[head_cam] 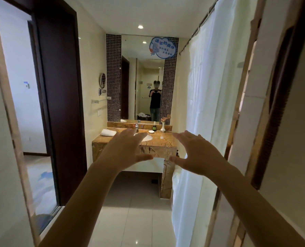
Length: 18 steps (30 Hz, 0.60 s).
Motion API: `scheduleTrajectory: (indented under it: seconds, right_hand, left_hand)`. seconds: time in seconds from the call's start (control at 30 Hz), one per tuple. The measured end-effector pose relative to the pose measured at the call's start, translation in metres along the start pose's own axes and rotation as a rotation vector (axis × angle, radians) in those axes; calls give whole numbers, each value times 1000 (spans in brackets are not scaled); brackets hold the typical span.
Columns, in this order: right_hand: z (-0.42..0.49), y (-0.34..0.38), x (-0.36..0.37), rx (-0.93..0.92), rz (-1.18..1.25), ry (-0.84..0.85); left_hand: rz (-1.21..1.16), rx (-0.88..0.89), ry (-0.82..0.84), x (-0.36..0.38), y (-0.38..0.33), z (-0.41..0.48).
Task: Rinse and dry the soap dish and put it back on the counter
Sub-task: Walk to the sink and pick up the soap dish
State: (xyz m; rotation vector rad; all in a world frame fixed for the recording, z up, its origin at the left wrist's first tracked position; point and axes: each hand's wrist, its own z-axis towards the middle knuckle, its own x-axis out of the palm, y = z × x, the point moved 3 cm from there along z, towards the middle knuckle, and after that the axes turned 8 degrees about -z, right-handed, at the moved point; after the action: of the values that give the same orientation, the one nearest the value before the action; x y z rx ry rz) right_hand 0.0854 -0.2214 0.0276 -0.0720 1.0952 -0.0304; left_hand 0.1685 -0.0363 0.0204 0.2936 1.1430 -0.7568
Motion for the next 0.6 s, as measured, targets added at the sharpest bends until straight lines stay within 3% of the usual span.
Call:
scheduleTrajectory:
  seconds: [0.6]
  right_hand:
    - [148,-16,86,-11,75,28]
  left_hand:
    - [3,-49,-1,43,102,117]
